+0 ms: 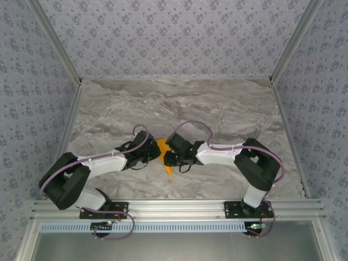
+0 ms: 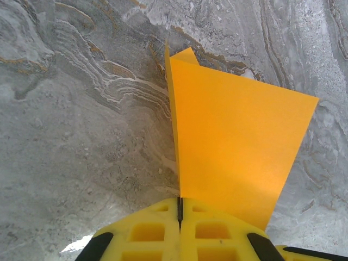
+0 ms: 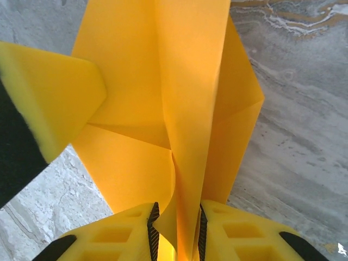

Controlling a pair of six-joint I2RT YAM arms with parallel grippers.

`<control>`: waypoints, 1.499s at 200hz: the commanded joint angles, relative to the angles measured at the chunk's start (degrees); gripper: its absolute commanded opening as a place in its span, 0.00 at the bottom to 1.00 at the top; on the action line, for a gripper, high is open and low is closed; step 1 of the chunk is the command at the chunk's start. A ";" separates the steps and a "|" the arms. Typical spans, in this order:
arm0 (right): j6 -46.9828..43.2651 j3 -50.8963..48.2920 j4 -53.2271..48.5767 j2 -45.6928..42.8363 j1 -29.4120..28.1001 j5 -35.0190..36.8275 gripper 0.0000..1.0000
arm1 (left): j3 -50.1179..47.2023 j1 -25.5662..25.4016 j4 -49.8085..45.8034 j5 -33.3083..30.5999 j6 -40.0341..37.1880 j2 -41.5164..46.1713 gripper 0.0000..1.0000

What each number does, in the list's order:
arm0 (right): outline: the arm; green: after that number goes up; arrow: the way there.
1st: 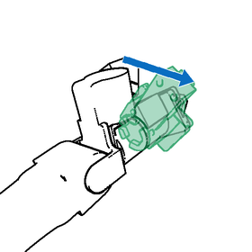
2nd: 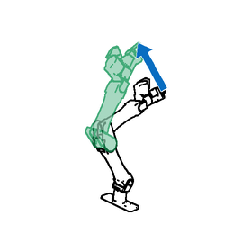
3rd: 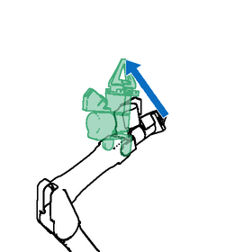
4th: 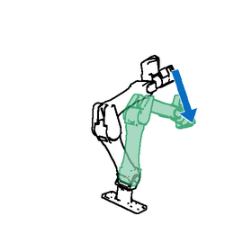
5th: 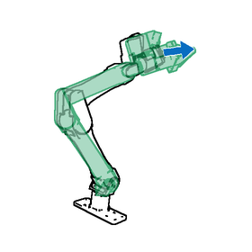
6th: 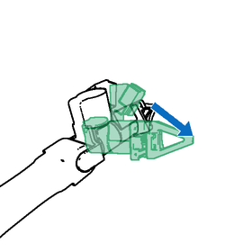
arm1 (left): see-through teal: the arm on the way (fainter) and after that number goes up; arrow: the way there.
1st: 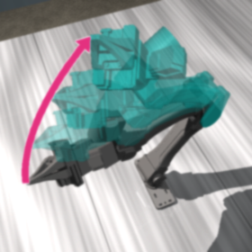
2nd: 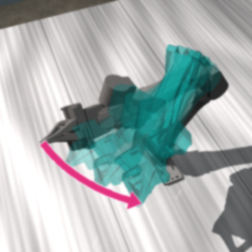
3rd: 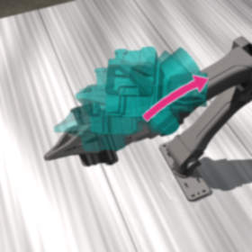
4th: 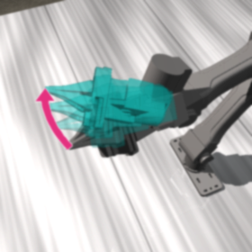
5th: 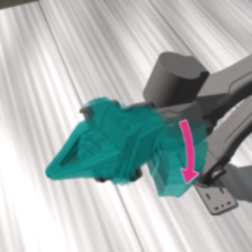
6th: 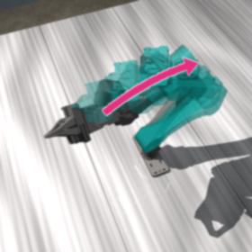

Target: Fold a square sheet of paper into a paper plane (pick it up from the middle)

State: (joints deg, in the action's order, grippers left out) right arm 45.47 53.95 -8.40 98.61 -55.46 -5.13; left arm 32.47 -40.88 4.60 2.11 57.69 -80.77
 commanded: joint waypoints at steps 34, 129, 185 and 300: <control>-0.11 3.59 -4.25 2.17 -0.74 2.53 0.18 | 1.66 1.03 -3.43 -0.39 -1.64 2.90 0.22; -0.32 6.51 -23.52 -4.34 1.10 18.84 0.10 | 4.45 7.15 -20.49 -7.64 -6.44 11.51 0.93; 0.85 8.96 -24.13 1.08 1.19 19.97 0.16 | 4.52 7.22 -20.94 -7.65 -6.45 10.07 0.99; 4.73 7.42 -21.05 5.84 0.88 19.09 0.22 | 4.83 7.21 -20.46 -7.24 -6.58 8.53 0.99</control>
State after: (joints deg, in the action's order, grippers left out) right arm 47.44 61.58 -29.50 102.94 -54.26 12.69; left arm 35.66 -34.06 -15.07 -4.38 52.07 -71.79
